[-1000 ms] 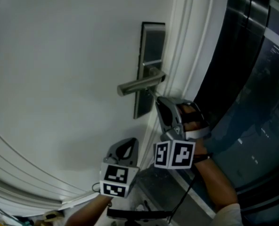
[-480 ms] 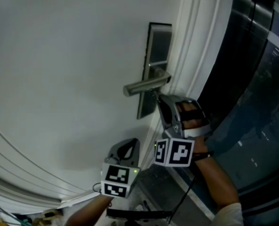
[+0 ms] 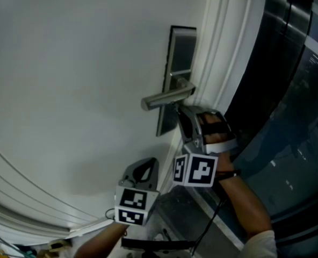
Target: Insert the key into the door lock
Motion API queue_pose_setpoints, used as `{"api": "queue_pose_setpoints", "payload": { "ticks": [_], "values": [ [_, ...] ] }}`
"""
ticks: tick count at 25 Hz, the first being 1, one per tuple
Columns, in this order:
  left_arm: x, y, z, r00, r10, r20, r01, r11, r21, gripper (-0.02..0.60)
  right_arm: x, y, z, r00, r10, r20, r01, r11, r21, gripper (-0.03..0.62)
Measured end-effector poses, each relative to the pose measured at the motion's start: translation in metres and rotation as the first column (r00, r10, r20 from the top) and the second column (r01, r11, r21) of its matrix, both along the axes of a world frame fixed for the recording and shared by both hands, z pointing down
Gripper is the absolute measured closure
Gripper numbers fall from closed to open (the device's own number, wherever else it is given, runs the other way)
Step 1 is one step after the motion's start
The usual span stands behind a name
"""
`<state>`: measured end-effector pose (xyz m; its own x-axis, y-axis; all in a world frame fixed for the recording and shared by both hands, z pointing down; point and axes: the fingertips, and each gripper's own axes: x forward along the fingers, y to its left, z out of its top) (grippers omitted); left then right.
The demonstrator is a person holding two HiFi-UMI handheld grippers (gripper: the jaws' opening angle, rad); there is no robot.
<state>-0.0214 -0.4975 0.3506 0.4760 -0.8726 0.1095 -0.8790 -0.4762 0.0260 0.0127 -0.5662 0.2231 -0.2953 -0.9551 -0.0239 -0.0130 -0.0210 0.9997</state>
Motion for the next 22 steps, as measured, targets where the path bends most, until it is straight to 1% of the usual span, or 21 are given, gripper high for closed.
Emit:
{"api": "queue_pose_setpoints", "payload": {
  "ticks": [12, 22],
  "values": [
    [0.000, -0.001, 0.001, 1.000, 0.001, -0.003, -0.001, 1.000, -0.002, 0.578, -0.005, -0.006, -0.001, 1.000, 0.011, -0.015, -0.011, 1.000, 0.009, 0.572],
    [0.000, 0.001, 0.002, 1.000, 0.010, 0.001, -0.010, 1.000, -0.003, 0.578, -0.007, -0.011, 0.000, 1.000, 0.012, 0.001, -0.012, 1.000, 0.007, 0.571]
  ]
}}
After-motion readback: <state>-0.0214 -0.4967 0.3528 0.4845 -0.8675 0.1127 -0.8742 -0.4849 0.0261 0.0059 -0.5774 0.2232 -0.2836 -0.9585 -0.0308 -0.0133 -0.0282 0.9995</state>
